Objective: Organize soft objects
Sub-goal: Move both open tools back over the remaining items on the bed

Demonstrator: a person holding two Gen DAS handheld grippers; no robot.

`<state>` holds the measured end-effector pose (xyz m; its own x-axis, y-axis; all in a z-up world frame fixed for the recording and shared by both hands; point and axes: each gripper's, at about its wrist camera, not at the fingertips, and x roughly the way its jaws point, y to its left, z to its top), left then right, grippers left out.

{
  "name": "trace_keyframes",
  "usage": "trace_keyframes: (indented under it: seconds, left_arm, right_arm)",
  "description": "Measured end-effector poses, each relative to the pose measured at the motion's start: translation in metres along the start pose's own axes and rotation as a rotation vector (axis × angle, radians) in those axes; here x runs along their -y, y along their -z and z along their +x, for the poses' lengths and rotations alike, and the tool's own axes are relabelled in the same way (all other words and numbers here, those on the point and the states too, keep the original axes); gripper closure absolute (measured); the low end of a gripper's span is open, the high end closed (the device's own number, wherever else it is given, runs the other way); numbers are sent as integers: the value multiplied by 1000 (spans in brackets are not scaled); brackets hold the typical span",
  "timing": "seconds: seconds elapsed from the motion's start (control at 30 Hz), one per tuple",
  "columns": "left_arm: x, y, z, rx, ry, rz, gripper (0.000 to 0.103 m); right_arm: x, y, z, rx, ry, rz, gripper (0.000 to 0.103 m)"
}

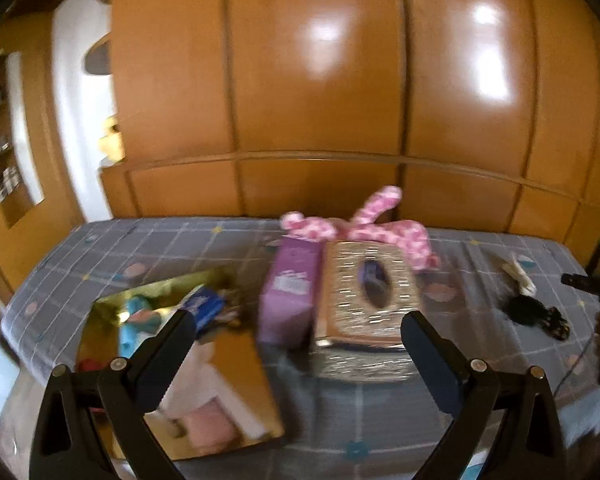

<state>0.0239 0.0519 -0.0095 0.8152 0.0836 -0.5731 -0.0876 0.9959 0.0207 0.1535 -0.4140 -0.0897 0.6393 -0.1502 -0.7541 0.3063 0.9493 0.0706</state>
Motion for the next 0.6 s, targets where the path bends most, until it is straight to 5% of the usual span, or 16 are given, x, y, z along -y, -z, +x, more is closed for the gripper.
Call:
trace_keyframes:
  seconds: [0.3, 0.6]
  left_arm:
    - [84, -11, 19, -46, 151, 111, 0]
    - [169, 3, 63, -211, 305, 198, 0]
  right_arm:
    - [68, 5, 11, -15, 37, 281, 58]
    - [94, 13, 13, -62, -1, 446, 58]
